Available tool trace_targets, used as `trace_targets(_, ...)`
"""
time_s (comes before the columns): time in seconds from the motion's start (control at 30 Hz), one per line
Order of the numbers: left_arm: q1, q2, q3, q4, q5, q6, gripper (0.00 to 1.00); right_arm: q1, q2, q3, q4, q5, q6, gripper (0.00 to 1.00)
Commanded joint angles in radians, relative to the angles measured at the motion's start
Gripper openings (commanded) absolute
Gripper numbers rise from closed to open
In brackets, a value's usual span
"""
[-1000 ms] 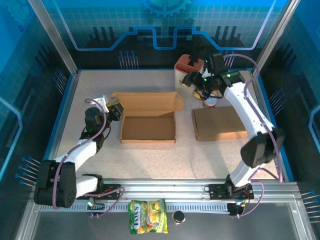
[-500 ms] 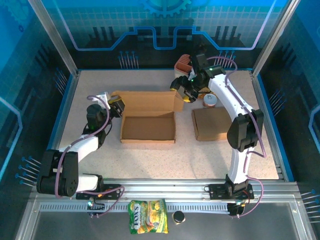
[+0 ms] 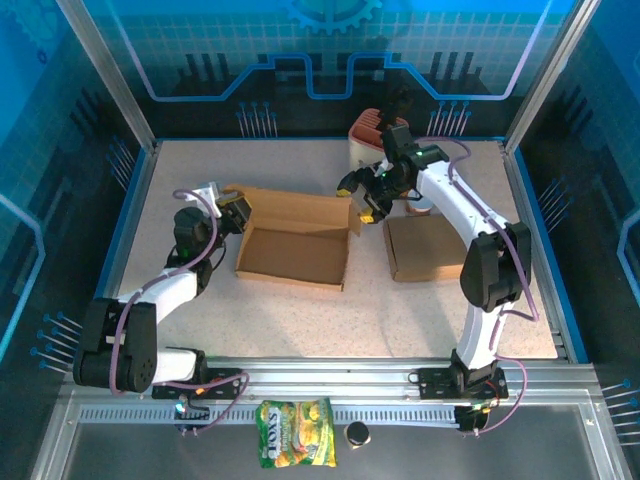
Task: Fold the paper box
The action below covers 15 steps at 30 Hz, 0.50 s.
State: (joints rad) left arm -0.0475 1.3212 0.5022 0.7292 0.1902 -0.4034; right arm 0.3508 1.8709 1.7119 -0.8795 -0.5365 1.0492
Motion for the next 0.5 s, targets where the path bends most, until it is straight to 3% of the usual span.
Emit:
trace_targets(0.0,-0.020,-0.015,-0.035,0.044,0.004,-0.058,0.34,0.027,-0.041,-0.024,0.042,-0.049,0.065,0.72)
trace_targets(0.47,-0.043,-0.045,-0.012,-0.024,-0.002,-0.158,0.35,0.049,-0.053,-0.082,0.128,-0.066,0.134,0.61)
